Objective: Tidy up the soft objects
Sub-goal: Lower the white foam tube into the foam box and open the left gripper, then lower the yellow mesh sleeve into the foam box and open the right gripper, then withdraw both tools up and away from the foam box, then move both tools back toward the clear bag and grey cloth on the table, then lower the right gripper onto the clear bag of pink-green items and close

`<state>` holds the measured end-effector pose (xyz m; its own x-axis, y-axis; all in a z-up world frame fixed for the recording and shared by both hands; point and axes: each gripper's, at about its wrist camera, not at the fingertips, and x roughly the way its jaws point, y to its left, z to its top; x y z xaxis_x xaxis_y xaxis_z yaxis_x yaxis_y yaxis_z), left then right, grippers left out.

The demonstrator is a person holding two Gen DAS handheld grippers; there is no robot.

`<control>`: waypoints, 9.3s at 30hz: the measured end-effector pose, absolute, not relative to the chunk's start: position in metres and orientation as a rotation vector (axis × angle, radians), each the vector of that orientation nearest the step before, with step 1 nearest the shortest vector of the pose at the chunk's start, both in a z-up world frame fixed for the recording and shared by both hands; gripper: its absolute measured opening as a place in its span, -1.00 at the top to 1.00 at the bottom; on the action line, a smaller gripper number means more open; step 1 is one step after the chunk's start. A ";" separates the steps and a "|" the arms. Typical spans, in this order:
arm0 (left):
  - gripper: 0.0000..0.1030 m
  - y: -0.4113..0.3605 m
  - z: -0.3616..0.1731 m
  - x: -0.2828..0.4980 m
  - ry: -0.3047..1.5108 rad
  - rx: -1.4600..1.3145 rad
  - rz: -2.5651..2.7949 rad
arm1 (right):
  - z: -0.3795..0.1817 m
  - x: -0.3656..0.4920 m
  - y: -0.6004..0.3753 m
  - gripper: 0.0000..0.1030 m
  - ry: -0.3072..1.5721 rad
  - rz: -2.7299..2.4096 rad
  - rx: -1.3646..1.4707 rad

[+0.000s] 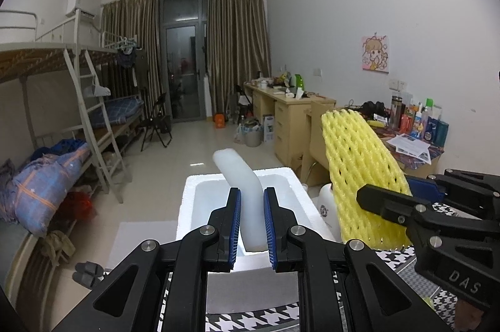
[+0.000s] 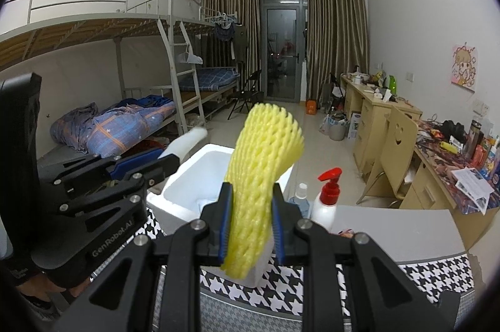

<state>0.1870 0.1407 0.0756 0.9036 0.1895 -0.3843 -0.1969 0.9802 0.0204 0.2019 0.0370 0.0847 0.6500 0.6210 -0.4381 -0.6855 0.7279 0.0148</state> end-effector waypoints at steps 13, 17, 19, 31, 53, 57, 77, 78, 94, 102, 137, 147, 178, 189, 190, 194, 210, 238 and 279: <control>0.68 0.156 0.060 0.219 0.453 -0.026 0.190 | 0.081 0.216 0.049 0.47 0.474 0.721 -0.163; 0.67 0.160 0.057 0.228 0.471 -0.029 0.180 | 0.080 0.220 0.050 0.47 0.487 0.709 -0.162; 0.67 0.161 0.054 0.230 0.477 -0.022 0.181 | 0.080 0.220 0.051 0.47 0.490 0.706 -0.162; -0.52 0.174 0.038 0.247 0.525 -0.033 0.212 | 0.080 0.226 0.050 0.47 0.501 0.675 -0.156; -0.98 0.213 0.050 0.208 0.467 -0.120 0.465 | 0.075 0.234 0.075 0.47 0.519 0.703 -0.181; -0.98 0.214 0.050 0.204 0.475 -0.099 0.486 | 0.076 0.235 0.082 0.47 0.517 0.705 -0.191; -0.98 0.222 0.042 0.183 0.484 -0.092 0.496 | 0.064 0.253 0.115 0.47 0.556 0.712 -0.240; -0.98 0.224 0.042 0.181 0.484 -0.099 0.495 | 0.063 0.253 0.116 0.47 0.557 0.710 -0.244; -0.99 0.237 0.041 0.163 0.477 -0.121 0.535 | 0.049 0.266 0.136 -0.49 0.622 0.698 -0.265; -0.99 0.237 0.038 0.164 0.488 -0.123 0.528 | 0.046 0.265 0.133 -0.54 0.644 0.686 -0.260; -0.99 0.195 0.061 0.142 0.443 -0.104 0.458 | 0.075 0.223 0.081 -0.75 0.549 0.699 -0.198; -0.99 0.178 0.067 0.128 0.419 -0.105 0.438 | 0.083 0.202 0.060 -0.86 0.499 0.682 -0.183; -0.99 0.099 0.080 0.072 0.338 -0.060 0.308 | 0.097 0.124 -0.014 -0.87 0.412 0.655 -0.165; -0.99 0.078 0.077 0.062 0.318 -0.047 0.285 | 0.091 0.115 -0.037 -0.87 0.401 0.634 -0.142; -0.99 0.076 0.077 0.061 0.316 -0.049 0.282 | 0.091 0.114 -0.038 -0.87 0.400 0.632 -0.141; -0.99 0.072 0.074 0.059 0.313 -0.041 0.265 | 0.089 0.110 -0.043 -0.87 0.393 0.620 -0.146; -0.98 0.060 0.051 0.050 0.277 -0.055 0.281 | 0.065 0.103 -0.073 -0.87 0.376 0.533 -0.118; -0.98 0.038 0.012 0.061 0.318 -0.045 0.200 | 0.023 0.105 -0.109 -0.87 0.424 0.460 -0.060; -0.99 0.006 -0.051 0.112 0.530 -0.047 0.094 | -0.052 0.147 -0.131 -0.87 0.623 0.476 -0.024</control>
